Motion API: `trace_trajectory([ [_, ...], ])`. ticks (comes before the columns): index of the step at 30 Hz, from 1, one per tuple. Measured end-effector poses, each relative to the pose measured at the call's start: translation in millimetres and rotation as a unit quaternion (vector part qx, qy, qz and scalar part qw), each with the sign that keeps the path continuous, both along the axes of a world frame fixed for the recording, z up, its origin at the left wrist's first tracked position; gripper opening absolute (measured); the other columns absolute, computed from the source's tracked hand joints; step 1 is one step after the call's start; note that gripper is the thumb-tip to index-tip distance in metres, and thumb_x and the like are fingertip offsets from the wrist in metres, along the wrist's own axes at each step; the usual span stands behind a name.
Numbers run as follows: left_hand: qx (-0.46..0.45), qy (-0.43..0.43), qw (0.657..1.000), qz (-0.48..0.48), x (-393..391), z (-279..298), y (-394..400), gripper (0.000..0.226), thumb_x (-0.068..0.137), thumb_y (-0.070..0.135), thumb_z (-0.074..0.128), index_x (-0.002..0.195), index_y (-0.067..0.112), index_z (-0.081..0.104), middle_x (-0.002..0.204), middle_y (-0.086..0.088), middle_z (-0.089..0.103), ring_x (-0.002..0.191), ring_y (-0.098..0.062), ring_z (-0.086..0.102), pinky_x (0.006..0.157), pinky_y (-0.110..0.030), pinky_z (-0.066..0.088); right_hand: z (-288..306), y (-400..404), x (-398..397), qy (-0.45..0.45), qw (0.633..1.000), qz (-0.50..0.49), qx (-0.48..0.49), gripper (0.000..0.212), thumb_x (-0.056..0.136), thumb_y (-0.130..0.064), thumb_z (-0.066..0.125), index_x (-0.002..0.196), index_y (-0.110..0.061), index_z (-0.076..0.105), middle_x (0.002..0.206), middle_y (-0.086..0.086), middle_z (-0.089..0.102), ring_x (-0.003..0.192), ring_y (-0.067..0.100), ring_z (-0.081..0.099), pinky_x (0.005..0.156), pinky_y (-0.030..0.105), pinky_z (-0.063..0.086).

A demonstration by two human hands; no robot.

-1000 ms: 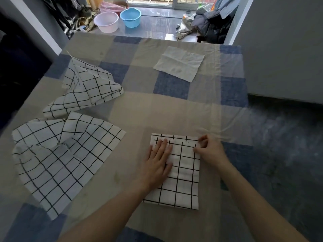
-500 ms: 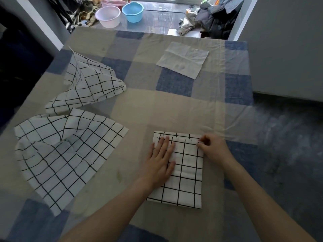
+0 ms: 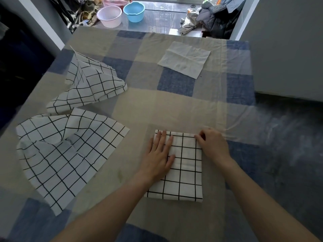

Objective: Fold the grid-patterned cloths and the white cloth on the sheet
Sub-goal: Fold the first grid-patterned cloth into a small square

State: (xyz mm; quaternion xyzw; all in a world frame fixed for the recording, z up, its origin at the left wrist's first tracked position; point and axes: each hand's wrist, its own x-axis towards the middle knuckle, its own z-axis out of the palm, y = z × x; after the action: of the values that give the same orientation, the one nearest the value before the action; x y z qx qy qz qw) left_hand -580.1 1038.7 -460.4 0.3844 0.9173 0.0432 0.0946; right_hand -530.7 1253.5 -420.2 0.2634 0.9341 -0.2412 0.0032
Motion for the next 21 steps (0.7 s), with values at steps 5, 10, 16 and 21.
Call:
trace_trajectory([
  [5, 0.002, 0.013, 1.0, 0.017, 2.4, -3.4, 2.4, 0.068, 0.096, 0.049, 0.024, 0.156, 0.018, 0.011, 0.163, -0.011, -0.001, 0.149, -0.029, -0.007, 0.118, -0.046, -0.001, 5.5, -20.9, 3.3, 0.044, 0.993, -0.027, 0.102, 0.023, 0.09, -0.023, 0.057, 0.111, -0.014, 0.057, 0.11, 0.01, 0.052, 0.098, 0.026, 0.052, 0.075, 0.037, 0.046],
  [10, -0.009, 0.005, 1.0, 0.013, 2.1, -6.9, 1.5, 0.068, 0.096, 0.048, 0.019, 0.156, 0.019, 0.004, 0.162, -0.011, -0.006, 0.149, -0.031, -0.012, 0.117, -0.048, -0.002, 6.4, -115.7, 34.7, 0.133, 0.987, 0.06, 0.064, 0.046, 0.093, -0.022, 0.044, 0.137, -0.007, 0.044, 0.142, 0.011, 0.04, 0.132, 0.025, 0.038, 0.107, 0.041, 0.036],
  [16, -0.031, 0.023, 0.999, 0.002, 1.1, -8.2, 1.0, 0.068, 0.097, 0.046, 0.029, 0.155, 0.021, 0.005, 0.162, -0.011, -0.006, 0.148, -0.033, -0.012, 0.118, -0.047, -0.005, -35.0, -150.6, 90.0, 0.031, 0.992, 0.118, 0.035, 0.063, 0.094, -0.03, 0.045, 0.152, -0.018, 0.024, 0.161, 0.002, 0.016, 0.148, 0.018, 0.014, 0.116, 0.047, 0.019],
  [21, -0.003, 0.015, 1.0, 0.027, 1.3, -0.6, 3.9, 0.066, 0.095, 0.049, 0.025, 0.155, 0.022, 0.014, 0.163, -0.008, 0.003, 0.149, -0.029, -0.006, 0.118, -0.045, -0.008, -34.9, -127.2, 104.6, -0.04, 0.99, 0.112, 0.082, 0.063, 0.096, -0.036, 0.033, 0.154, -0.017, 0.017, 0.161, 0.004, 0.013, 0.149, 0.018, 0.012, 0.116, 0.045, 0.014],
])
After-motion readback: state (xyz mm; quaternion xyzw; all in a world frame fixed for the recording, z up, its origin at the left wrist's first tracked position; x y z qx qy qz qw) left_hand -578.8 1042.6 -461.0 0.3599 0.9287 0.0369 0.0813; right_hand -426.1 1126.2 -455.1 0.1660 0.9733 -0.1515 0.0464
